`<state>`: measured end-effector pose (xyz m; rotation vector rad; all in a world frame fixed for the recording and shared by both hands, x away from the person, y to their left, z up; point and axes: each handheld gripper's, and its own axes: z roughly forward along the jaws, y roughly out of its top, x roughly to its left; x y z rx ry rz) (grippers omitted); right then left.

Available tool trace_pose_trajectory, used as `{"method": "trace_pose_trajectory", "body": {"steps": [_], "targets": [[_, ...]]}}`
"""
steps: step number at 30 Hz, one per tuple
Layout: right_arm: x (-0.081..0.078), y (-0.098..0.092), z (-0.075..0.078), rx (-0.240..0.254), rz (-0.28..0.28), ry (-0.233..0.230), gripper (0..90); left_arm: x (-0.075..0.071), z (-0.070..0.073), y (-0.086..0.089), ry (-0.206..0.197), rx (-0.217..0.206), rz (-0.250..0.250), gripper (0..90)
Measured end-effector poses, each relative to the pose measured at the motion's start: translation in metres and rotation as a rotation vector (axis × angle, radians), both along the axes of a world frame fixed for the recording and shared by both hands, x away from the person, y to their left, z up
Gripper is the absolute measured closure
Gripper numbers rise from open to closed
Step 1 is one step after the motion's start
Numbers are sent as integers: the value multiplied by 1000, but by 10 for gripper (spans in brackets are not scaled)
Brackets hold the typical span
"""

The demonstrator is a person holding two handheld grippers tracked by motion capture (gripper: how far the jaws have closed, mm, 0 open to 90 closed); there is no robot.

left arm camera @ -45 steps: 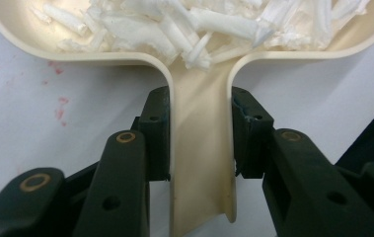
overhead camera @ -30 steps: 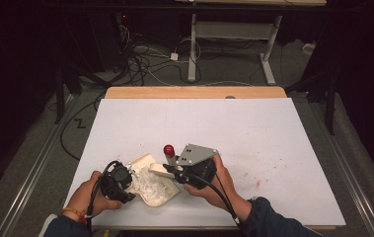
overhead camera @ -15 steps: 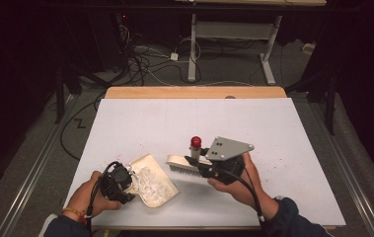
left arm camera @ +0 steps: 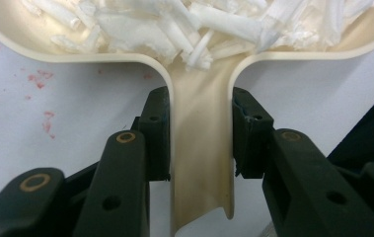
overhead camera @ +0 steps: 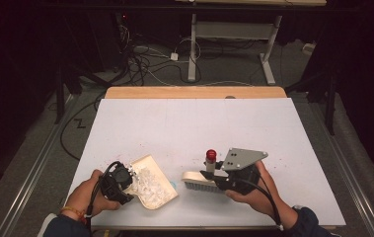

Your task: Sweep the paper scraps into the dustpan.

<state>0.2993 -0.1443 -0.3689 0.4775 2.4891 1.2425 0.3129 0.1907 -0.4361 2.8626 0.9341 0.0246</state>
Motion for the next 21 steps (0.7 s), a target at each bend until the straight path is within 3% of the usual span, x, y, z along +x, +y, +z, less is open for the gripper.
{"method": "trace_pose_trajectory", "body": {"steps": [9, 11, 14, 16, 21], "targets": [[5, 41, -4, 28, 30, -16, 705, 1, -1, 1, -1, -7, 3, 632], [7, 45, -3, 73, 51, -28, 705, 0, -1, 2, -1, -11, 4, 632], [9, 47, -1, 127, 62, -11, 705, 0, -2, 2, 1, -14, 5, 632], [9, 43, 3, 165, 64, -26, 705, 0, -2, 3, 2, -14, 4, 632], [10, 32, 8, 162, 43, -39, 704, 0, -3, 2, 5, -9, 6, 632]]}}
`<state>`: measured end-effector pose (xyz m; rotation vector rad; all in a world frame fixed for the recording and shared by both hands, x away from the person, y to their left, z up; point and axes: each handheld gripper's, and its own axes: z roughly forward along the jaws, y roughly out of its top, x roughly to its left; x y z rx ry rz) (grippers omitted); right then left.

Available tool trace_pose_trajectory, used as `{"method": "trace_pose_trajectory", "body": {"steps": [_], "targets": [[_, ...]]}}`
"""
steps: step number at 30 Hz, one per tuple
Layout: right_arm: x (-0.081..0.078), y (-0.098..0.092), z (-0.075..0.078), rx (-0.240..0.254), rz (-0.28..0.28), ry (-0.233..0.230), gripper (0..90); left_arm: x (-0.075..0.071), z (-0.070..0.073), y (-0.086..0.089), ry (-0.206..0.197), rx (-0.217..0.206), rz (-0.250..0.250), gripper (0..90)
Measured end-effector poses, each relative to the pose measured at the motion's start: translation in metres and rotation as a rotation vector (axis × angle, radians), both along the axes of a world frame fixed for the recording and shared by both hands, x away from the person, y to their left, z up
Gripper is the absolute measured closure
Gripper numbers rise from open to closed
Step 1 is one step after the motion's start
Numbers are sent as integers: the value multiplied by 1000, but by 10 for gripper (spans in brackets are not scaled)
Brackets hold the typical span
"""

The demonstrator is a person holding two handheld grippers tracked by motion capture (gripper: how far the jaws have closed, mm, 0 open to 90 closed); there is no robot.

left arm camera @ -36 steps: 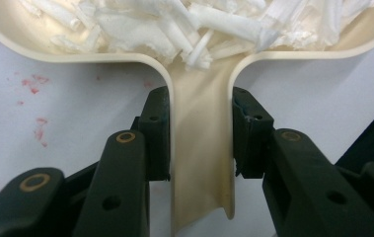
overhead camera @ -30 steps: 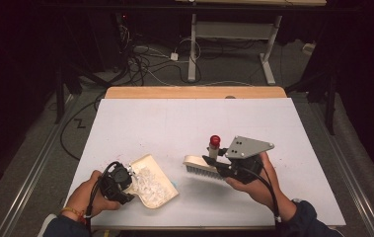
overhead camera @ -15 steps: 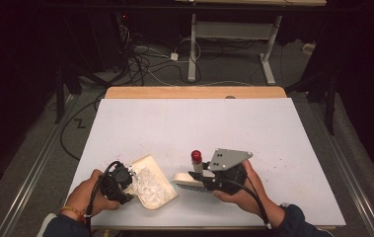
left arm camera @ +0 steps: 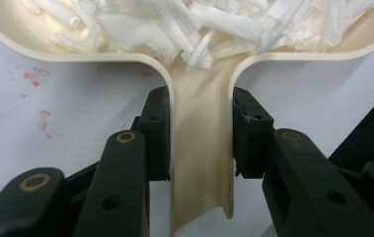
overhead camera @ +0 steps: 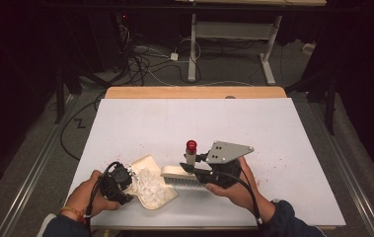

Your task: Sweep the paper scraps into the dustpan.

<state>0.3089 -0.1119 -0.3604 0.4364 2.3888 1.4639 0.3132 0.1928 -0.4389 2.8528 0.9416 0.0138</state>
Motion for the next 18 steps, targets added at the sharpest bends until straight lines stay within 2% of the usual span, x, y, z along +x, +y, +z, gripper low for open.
{"method": "trace_pose_trajectory", "body": {"steps": [2, 6, 12, 14, 18], "targets": [[0, -5, 0, -4, -24, -6, 704, 0, 0, 0, 2, 2, 0, 631], [1, -11, -4, -53, -69, -49, 705, 0, -1, -2, 1, 6, 3, 631], [5, -12, -9, -62, -110, -45, 704, 1, -2, -2, 7, 6, 6, 631], [4, -7, -14, -76, -112, -58, 705, 1, -3, -2, 5, 4, 9, 631], [-3, 7, -22, -90, -70, -69, 704, 1, -4, -3, 4, 4, 11, 631]]}}
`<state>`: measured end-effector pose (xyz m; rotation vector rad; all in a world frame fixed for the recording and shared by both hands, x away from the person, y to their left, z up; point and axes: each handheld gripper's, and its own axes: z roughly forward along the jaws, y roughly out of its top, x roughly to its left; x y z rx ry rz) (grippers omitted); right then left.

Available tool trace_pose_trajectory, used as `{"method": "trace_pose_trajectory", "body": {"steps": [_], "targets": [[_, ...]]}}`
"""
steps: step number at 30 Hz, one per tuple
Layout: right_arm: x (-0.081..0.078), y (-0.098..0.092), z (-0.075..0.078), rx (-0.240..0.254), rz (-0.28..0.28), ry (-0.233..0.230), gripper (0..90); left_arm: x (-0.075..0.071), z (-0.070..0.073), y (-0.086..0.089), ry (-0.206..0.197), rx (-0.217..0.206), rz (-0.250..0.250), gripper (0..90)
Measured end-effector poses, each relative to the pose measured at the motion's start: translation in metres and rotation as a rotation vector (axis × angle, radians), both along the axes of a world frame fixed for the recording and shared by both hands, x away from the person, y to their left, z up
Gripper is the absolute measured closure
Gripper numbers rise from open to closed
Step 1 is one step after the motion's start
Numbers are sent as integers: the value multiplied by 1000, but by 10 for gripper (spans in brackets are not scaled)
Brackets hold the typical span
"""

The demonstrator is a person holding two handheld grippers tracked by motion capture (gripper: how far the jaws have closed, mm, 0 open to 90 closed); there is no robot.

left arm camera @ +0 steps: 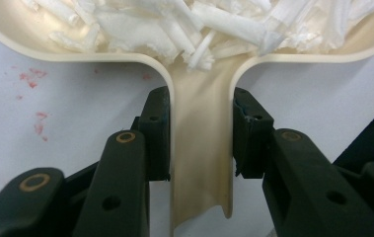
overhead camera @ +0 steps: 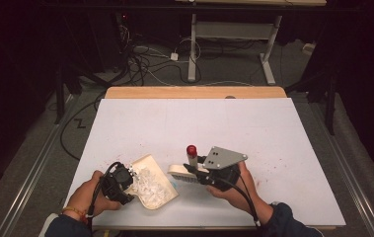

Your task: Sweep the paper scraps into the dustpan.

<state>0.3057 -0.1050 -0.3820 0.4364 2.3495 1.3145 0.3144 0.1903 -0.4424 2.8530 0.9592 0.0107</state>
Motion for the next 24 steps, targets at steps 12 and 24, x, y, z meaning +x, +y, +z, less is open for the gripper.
{"method": "trace_pose_trajectory", "body": {"steps": [12, 24], "targets": [[-2, -5, 9, 84, 60, 5, 704, 1, 0, 3, -20, -55, 30, 629], [4, -79, 33, 99, -36, 47, 704, 3, -3, 5, -36, -87, 71, 628]]}}
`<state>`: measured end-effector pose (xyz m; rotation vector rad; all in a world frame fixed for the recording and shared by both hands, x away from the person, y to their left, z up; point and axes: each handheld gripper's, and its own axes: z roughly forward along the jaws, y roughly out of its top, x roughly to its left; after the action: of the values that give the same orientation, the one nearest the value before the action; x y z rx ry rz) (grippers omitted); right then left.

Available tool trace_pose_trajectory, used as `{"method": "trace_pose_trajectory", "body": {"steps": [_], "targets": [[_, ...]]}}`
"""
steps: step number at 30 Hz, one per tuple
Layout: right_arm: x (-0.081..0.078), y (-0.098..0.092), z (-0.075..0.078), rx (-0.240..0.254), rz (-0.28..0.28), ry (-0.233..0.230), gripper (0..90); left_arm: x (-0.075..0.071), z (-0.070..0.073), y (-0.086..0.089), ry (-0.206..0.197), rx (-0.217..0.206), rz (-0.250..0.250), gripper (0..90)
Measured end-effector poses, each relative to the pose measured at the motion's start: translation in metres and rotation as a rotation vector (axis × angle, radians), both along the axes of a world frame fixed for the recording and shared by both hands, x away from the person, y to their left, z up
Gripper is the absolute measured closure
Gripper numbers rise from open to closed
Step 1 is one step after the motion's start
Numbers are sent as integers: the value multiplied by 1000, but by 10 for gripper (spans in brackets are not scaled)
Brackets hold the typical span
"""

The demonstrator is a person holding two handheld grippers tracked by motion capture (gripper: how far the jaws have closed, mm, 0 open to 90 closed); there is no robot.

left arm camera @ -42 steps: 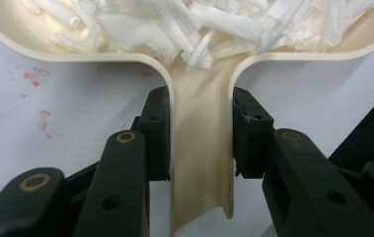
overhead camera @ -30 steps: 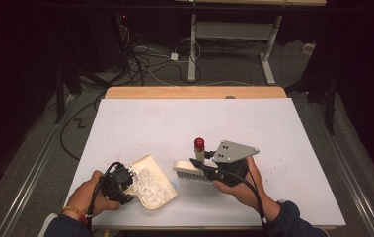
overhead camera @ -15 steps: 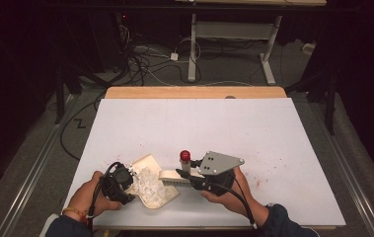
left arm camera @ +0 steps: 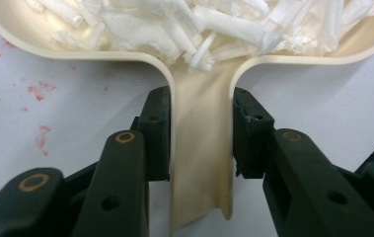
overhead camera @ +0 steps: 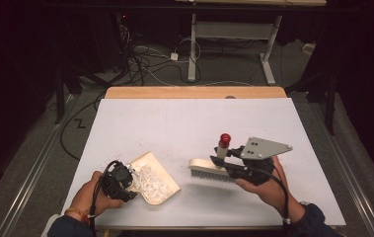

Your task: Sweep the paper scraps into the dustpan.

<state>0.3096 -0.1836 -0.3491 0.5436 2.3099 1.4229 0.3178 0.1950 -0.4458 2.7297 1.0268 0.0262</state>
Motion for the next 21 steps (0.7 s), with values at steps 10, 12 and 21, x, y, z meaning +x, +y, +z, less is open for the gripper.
{"method": "trace_pose_trajectory", "body": {"steps": [10, 12, 21], "targets": [[-4, -89, 6, 0, -46, 124, 703, 5, 1, 11, -41, -68, 110, 628], [-6, -104, 6, -9, -45, 144, 704, 7, 1, 15, -50, -82, 149, 628], [8, -133, -7, -78, -22, 298, 701, 15, 5, 34, -103, -174, 328, 625]]}}
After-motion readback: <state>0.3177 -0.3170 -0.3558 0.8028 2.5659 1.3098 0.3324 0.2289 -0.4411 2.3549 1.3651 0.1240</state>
